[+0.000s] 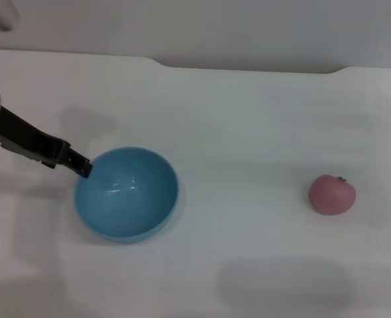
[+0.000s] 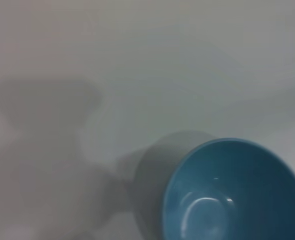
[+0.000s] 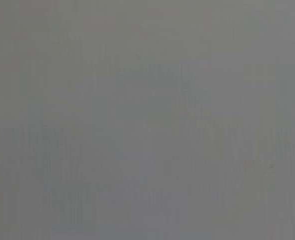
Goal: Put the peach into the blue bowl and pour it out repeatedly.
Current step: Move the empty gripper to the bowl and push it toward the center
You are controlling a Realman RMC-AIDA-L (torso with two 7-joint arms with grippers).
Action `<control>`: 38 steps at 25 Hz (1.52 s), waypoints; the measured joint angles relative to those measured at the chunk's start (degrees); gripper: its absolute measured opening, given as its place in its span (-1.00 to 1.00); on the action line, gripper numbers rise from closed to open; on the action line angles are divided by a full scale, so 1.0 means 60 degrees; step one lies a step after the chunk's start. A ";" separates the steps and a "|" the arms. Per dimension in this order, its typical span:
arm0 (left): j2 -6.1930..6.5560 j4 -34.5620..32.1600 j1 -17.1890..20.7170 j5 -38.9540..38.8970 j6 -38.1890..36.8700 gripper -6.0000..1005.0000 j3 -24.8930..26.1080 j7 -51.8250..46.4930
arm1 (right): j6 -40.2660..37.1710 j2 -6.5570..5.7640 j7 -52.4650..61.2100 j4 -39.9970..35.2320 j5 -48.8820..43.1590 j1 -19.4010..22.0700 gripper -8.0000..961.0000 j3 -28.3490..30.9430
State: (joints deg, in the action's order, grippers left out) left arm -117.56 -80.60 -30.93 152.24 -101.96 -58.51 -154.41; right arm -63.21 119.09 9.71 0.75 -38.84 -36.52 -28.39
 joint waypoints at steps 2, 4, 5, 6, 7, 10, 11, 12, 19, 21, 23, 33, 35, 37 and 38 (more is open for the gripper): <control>0.0000 0.0263 -0.0010 0.0040 0.0221 0.35 -0.0206 -0.0003 | 0.0002 0.0000 0.0008 0.0001 0.0000 0.0014 0.05 0.0001; -0.0001 0.0580 -0.0061 0.0054 0.0452 0.35 -0.0292 0.0001 | 0.0004 0.0000 0.0026 0.0006 0.0000 0.0039 0.05 0.0000; -0.0002 0.0750 -0.0089 0.0058 0.0605 0.35 -0.0335 0.0001 | 0.0004 0.0000 0.0032 0.0018 0.0000 0.0051 0.05 0.0001; -0.0002 0.0911 -0.0118 0.0063 0.0792 0.35 -0.0374 0.0001 | 0.0005 0.0000 0.0034 0.0033 0.0000 0.0069 0.05 0.0000; 0.0000 0.1093 -0.0149 0.0066 0.0994 0.35 -0.0413 0.0002 | 0.0004 0.0002 0.0034 0.0042 0.0000 0.0087 0.05 0.0001; 0.0004 0.1557 -0.0290 0.0075 0.1332 0.35 -0.0440 0.0073 | -0.0046 0.0012 0.0040 0.0049 0.0000 0.0155 0.05 0.0004; 0.0009 0.1692 -0.0337 0.0093 0.1395 0.35 -0.0468 0.0104 | -0.0074 0.0015 0.0044 0.0049 0.0000 0.0169 0.05 0.0009; 0.0011 0.1830 -0.0385 0.0120 0.1479 0.35 -0.0504 0.0136 | -0.0084 0.0015 0.0046 0.0049 0.0000 0.0178 0.05 0.0013; 0.0011 0.2593 -0.0521 0.0416 0.2150 0.35 -0.0789 0.0176 | -0.0100 0.0015 0.0053 0.0052 0.0000 0.0184 0.05 0.0001; 0.0013 0.2804 -0.0564 0.0421 0.2308 0.35 -0.0828 0.0178 | -0.0102 0.0015 0.0055 0.0052 0.0000 0.0184 0.05 0.0001; 0.0013 0.3063 -0.0610 0.0423 0.2519 0.35 -0.0914 0.0180 | -0.0103 0.0015 0.0056 0.0051 0.0000 0.0176 0.05 0.0000; -0.0034 0.3987 -0.0842 0.0423 0.3195 0.35 -0.1868 0.0183 | -0.0102 0.0015 0.0062 0.0048 0.0000 0.0136 0.05 0.0016; -0.0035 0.4015 -0.0859 0.0423 0.3223 0.34 -0.1911 0.0156 | -0.0102 0.0015 0.0063 0.0048 0.0000 0.0131 0.05 0.0018; -0.0036 0.4041 -0.0867 0.0417 0.3223 0.33 -0.1915 0.0175 | -0.0103 0.0015 0.0064 0.0047 0.0000 0.0127 0.05 0.0044; -0.0036 0.4064 -0.0872 0.0410 0.3221 0.32 -0.1901 0.0235 | -0.0103 0.0015 0.0064 0.0044 0.0000 0.0123 0.05 0.0052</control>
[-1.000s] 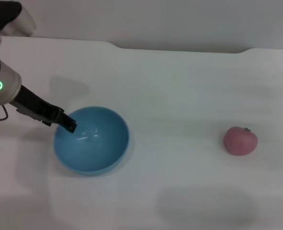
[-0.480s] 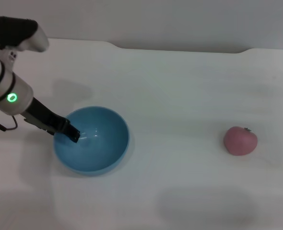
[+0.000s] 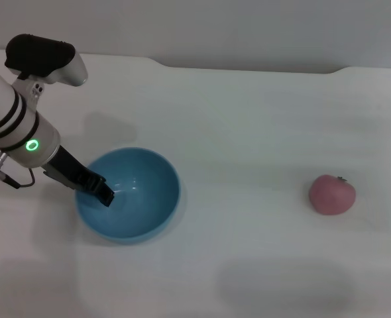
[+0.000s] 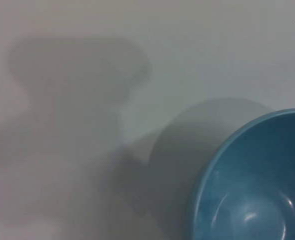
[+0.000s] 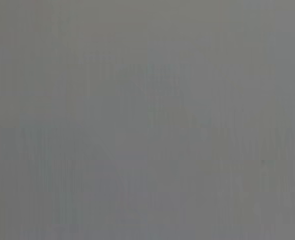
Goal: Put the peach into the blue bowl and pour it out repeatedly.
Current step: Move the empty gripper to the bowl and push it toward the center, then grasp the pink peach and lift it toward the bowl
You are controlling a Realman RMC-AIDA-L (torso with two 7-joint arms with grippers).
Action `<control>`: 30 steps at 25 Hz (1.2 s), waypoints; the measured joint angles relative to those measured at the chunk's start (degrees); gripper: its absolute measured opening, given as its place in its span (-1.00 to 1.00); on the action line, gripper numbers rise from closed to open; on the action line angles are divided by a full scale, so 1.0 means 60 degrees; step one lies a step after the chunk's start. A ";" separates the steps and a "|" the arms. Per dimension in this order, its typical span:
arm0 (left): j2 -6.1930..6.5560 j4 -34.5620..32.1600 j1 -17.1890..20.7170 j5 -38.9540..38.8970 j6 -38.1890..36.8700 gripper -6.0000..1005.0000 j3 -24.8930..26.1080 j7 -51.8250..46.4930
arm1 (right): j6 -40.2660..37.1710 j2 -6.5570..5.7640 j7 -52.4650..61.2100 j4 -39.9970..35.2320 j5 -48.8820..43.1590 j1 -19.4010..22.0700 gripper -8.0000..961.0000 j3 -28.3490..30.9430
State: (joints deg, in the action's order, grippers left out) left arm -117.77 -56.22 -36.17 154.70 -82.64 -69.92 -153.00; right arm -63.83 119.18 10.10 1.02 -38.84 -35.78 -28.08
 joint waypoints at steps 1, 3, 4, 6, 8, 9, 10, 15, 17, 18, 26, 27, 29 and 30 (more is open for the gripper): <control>0.0000 0.0017 -0.0003 -0.0007 -0.0001 0.31 0.0013 0.0041 | 0.0000 -0.0002 0.0000 -0.0001 0.0000 -0.0004 0.05 0.0004; 0.0000 0.0043 -0.0009 -0.0013 0.0000 0.22 0.0044 0.0081 | -0.0002 -0.0007 0.0000 -0.0003 0.0000 -0.0015 0.05 0.0009; 0.0000 0.0058 -0.0009 -0.0018 -0.0005 0.13 0.0056 0.0090 | -0.0002 -0.0011 0.0001 -0.0005 0.0000 -0.0018 0.05 0.0010; 0.0000 0.0065 -0.0014 -0.0020 -0.0025 -0.03 0.0072 0.0093 | -0.0003 -0.0015 0.0001 -0.0014 0.0000 -0.0027 0.05 0.0008; 0.0000 0.0067 -0.0025 -0.0018 -0.0038 -0.17 0.0068 0.0094 | -0.0001 -0.0015 0.0001 -0.0019 0.0000 -0.0041 0.05 0.0010; 0.0000 0.0068 -0.0030 -0.0014 -0.0044 -0.23 0.0057 0.0095 | 0.0010 -0.0015 0.0000 -0.0024 0.0000 -0.0047 0.05 0.0011; 0.0000 0.0073 -0.0039 -0.0014 -0.0051 -0.29 0.0034 0.0096 | 0.0025 -0.0015 0.0001 -0.0028 0.0000 -0.0056 0.05 0.0013; 0.0000 0.0132 -0.0086 -0.0012 -0.0058 -0.59 0.0000 0.0156 | 0.0043 -0.0015 0.0100 -0.0024 0.0002 -0.0123 0.05 0.0003; -0.0003 0.0156 -0.0100 -0.0021 -0.0049 -0.72 -0.0003 0.0208 | 0.0041 -0.0007 0.0750 -0.0003 0.0013 -0.0212 0.05 0.0007; -0.0011 0.0169 -0.0111 -0.0044 -0.0025 -0.79 -0.0023 0.0241 | 0.0152 -0.0006 0.2020 0.0004 -0.0033 -0.0353 0.05 -0.0052; -0.0041 0.0171 -0.0122 -0.0100 0.0200 -0.99 -0.0036 0.0258 | 0.1687 -0.0099 0.5866 -0.0483 -0.0814 -0.0813 0.04 -0.0407; -0.0042 0.0171 -0.0122 -0.0108 0.0204 -0.99 -0.0037 0.0259 | 0.1983 -0.0103 0.6531 -0.0699 -0.1090 -0.0821 0.04 -0.0559; -0.0045 0.0171 -0.0104 -0.0126 0.0206 -0.99 -0.0036 0.0260 | 0.2399 -0.0116 0.7862 -0.1135 -0.1790 -0.0823 0.04 -0.0951; -0.0045 0.0171 -0.0094 -0.0135 0.0208 -0.99 -0.0037 0.0260 | 0.2620 -0.0139 0.8812 -0.1439 -0.2375 -0.0821 0.04 -0.1249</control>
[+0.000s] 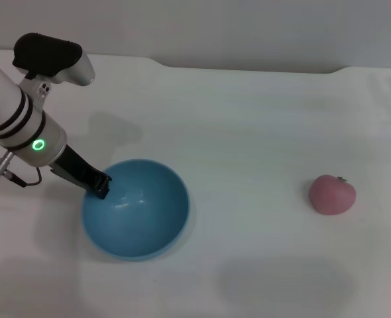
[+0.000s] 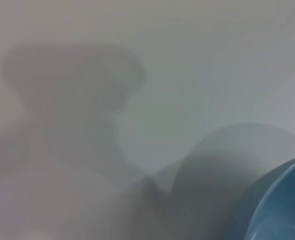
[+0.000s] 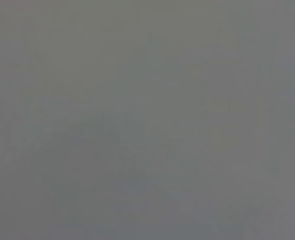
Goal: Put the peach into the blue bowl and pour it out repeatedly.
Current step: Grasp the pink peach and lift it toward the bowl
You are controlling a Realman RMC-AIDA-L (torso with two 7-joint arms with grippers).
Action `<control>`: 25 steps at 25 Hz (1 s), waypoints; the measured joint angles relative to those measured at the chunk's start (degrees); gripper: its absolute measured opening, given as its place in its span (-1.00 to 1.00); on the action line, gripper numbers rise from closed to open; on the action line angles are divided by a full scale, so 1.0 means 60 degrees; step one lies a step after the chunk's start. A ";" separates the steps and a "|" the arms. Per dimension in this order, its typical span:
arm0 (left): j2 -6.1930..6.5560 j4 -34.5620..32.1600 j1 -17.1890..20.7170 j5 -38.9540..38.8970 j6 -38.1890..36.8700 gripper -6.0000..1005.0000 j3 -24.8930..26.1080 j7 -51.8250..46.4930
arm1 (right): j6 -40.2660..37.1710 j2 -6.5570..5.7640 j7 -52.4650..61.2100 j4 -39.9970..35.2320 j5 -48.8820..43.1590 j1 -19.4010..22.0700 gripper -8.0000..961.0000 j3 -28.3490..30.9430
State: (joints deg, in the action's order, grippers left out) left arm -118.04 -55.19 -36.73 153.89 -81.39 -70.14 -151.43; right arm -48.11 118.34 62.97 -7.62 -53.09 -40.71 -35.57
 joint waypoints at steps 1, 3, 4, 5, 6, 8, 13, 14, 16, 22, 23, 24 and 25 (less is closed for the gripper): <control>0.0000 0.0000 0.0004 -0.0003 0.0001 -0.99 0.0002 0.0000 | 0.0181 -0.0030 0.0969 -0.0300 -0.0652 0.0009 0.04 -0.0293; 0.0000 0.0000 0.0012 -0.0047 0.0008 -0.99 0.0001 0.0014 | 0.0425 -0.0163 0.2958 -0.0969 -0.2185 0.0030 0.04 -0.0917; 0.0000 0.0000 0.0019 -0.0070 0.0013 -0.99 0.0001 0.0030 | 0.0502 -0.0258 0.4147 -0.1349 -0.3136 0.0041 0.04 -0.1226; 0.0000 0.0000 0.0030 -0.0110 0.0024 -0.99 0.0000 0.0058 | 0.0502 -0.0393 0.5469 -0.1750 -0.4224 0.0044 0.04 -0.1541; 0.0000 0.0000 0.0041 -0.0143 0.0030 -0.99 0.0001 0.0089 | 0.0368 -0.0537 0.6791 -0.2165 -0.5410 0.0028 0.04 -0.1791; -0.0001 0.0000 0.0051 -0.0181 0.0034 -0.99 0.0001 0.0139 | -0.0218 -0.0728 0.8918 -0.2930 -0.7752 -0.0066 0.04 -0.2037; 0.0000 -0.0004 0.0020 -0.0197 0.0034 -0.99 0.0002 0.0188 | -0.2708 -0.0820 1.1806 -0.4673 -1.2221 -0.0720 0.04 -0.2032; 0.0000 -0.0013 0.0005 -0.0197 0.0034 -0.99 0.0002 0.0189 | -0.3057 -0.0829 1.2145 -0.4795 -1.2837 -0.0919 0.04 -0.2039; 0.0000 -0.0034 -0.0018 -0.0197 0.0034 -0.99 -0.0012 0.0195 | -0.3680 -0.0831 1.2807 -0.4918 -1.4169 -0.1382 0.04 -0.2107; 0.0001 -0.0104 -0.0034 -0.0196 0.0030 -0.99 -0.0206 0.0204 | -0.4650 -0.0454 1.3589 -0.5369 -1.6535 -0.2097 0.04 -0.2978; 0.0000 -0.0106 -0.0034 -0.0197 0.0030 -0.99 -0.0206 0.0205 | -0.4762 -0.0388 1.3679 -0.5489 -1.6642 -0.2122 0.04 -0.3147; 0.0001 -0.0111 -0.0038 -0.0199 0.0030 -0.99 -0.0206 0.0205 | -0.4853 -0.0336 1.3768 -0.5583 -1.6700 -0.2129 0.04 -0.3279; 0.0001 -0.0114 -0.0046 -0.0203 0.0030 -0.99 -0.0207 0.0205 | -0.4935 -0.0295 1.3844 -0.5650 -1.6737 -0.2129 0.04 -0.3392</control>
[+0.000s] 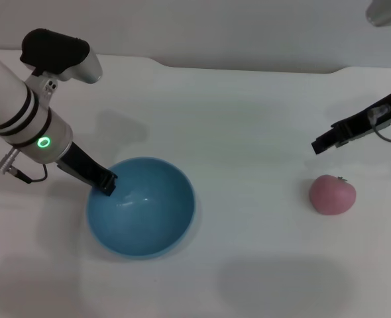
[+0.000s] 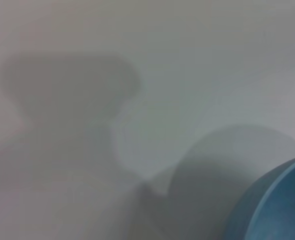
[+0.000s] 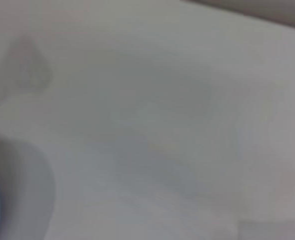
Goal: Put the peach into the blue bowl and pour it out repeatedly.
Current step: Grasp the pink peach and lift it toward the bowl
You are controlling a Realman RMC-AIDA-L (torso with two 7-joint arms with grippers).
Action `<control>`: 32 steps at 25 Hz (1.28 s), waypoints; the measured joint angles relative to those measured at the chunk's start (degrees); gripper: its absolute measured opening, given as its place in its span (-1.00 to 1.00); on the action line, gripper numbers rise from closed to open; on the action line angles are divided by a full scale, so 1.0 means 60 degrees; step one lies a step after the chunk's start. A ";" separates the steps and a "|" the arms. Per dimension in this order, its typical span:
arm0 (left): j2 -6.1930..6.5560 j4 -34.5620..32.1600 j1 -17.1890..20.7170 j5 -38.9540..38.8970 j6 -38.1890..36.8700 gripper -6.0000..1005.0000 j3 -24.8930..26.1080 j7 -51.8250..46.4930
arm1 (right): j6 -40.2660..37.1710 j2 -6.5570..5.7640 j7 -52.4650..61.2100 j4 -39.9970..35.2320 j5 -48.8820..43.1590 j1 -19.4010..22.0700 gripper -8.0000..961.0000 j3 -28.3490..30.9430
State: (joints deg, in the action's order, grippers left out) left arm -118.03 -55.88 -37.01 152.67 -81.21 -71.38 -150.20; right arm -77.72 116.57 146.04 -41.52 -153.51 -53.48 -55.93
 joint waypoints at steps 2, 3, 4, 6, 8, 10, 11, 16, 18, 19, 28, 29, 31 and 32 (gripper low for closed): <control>0.0000 -0.0009 -0.0022 -0.0004 0.0000 -0.99 0.0001 0.0001 | -0.0086 0.0039 0.0056 -0.0018 -0.0029 0.0001 0.04 -0.0131; 0.0000 -0.0009 -0.0028 -0.0003 0.0000 -0.99 0.0000 0.0000 | -0.0116 0.0052 0.0066 -0.0009 -0.0043 0.0003 0.04 -0.0200; 0.0000 -0.0012 -0.0034 -0.0003 0.0000 -0.99 0.0001 0.0001 | -0.0135 0.0062 0.0071 0.0004 -0.0069 0.0016 0.04 -0.0281; 0.0000 -0.0066 -0.0042 -0.0002 0.0000 -0.99 0.0003 0.0000 | -0.0148 0.0111 0.0087 0.0010 -0.0223 0.0066 0.04 -0.0449; -0.0004 -0.0149 -0.0043 -0.0004 0.0000 -0.99 0.0004 -0.0001 | -0.0154 0.0174 0.0187 0.0010 -0.0517 0.0096 0.04 -0.0499; -0.0007 -0.0169 -0.0048 -0.0003 0.0001 -0.99 0.0004 -0.0002 | -0.0174 0.0245 0.0403 0.0021 -0.0947 0.0103 0.04 -0.0550; -0.0008 -0.0170 -0.0057 -0.0003 0.0004 -0.99 0.0004 -0.0003 | -0.0179 0.0269 0.0485 0.0039 -0.1079 0.0102 0.04 -0.0583; -0.0013 -0.0170 -0.0089 -0.0001 0.0086 -0.99 0.0004 -0.0006 | -0.0167 0.0307 0.0584 0.0301 -0.1226 0.0069 0.04 -0.0719; -0.0015 -0.0169 -0.0095 0.0000 0.0117 -0.99 0.0004 -0.0007 | -0.0117 0.0335 0.0595 0.0402 -0.1212 0.0069 0.04 -0.0722; -0.0015 -0.0170 -0.0105 0.0000 0.0126 -0.99 0.0004 -0.0008 | -0.0099 0.0350 0.0598 0.0457 -0.1209 0.0067 0.04 -0.0723; -0.0015 -0.0164 -0.0179 0.0000 0.0133 -0.99 0.0004 -0.0015 | 0.0582 0.0379 0.0605 0.1230 -0.1189 -0.0016 0.04 -0.0727; -0.0015 -0.0164 -0.0179 0.0000 0.0133 -0.99 0.0004 -0.0015 | 0.0678 0.0380 0.0605 0.1298 -0.1189 -0.0017 0.04 -0.0728; -0.0015 -0.0164 -0.0191 0.0001 0.0132 -0.99 0.0003 -0.0015 | 0.0876 0.0379 0.0606 0.1389 -0.1189 -0.0004 0.04 -0.0727; -0.0015 -0.0164 -0.0196 0.0000 0.0132 -0.99 -0.0006 -0.0015 | 0.0967 0.0380 0.0606 0.1408 -0.1189 0.0013 0.04 -0.0729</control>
State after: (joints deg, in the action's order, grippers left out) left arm -118.13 -56.86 -38.18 152.67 -80.42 -71.42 -150.29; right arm -71.92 118.85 149.67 -33.07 -160.64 -53.40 -60.30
